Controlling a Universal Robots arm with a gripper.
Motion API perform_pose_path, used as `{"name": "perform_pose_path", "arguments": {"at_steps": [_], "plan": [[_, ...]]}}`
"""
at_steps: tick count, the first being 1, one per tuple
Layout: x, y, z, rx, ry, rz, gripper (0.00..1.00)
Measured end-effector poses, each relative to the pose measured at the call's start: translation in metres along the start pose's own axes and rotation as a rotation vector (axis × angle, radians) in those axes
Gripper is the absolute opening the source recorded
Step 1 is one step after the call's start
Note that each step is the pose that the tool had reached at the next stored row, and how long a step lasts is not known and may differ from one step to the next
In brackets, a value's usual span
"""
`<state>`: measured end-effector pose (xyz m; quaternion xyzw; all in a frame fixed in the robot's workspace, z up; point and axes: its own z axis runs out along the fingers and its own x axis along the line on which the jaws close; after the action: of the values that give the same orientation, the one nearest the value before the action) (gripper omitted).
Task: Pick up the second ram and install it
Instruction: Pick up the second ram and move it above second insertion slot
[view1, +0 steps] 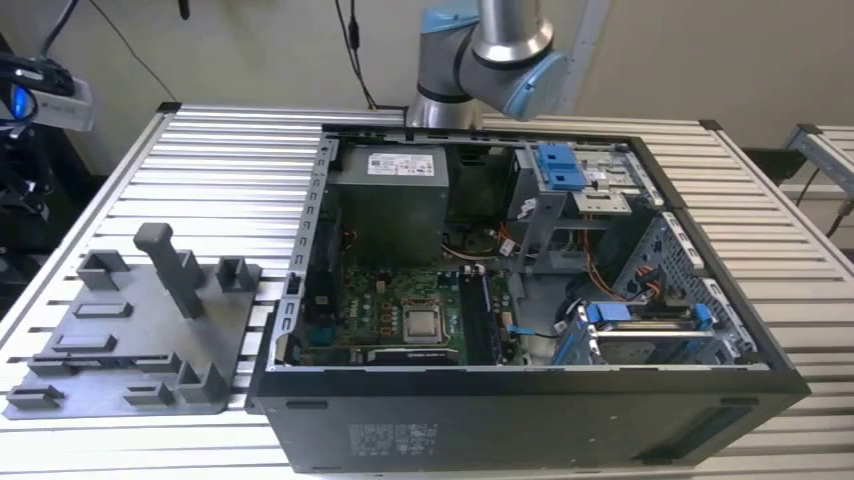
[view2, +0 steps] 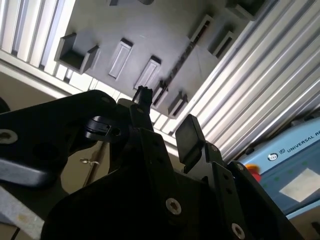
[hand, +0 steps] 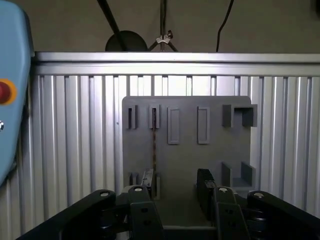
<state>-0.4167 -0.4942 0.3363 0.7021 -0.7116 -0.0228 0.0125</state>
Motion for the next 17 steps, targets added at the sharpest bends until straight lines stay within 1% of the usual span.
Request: {"name": "perform_pose_path", "arguments": {"at_steps": [3,8,12,13,17], "plan": [[0.0000,-0.0001,0.0025,0.0027,-0.0001,0.000,0.48],[0.0001,-0.0004,0.0073,0.0126,-0.0001,0.000,0.48],[0.0001,-0.0005,0.0105,0.0256,-0.0003,0.000,0.48],[0.0001,-0.0006,0.0117,0.0272,-0.0005,0.000,0.48],[0.0002,-0.0007,0.0142,0.0278,-0.0004,0.000,0.48]]}}
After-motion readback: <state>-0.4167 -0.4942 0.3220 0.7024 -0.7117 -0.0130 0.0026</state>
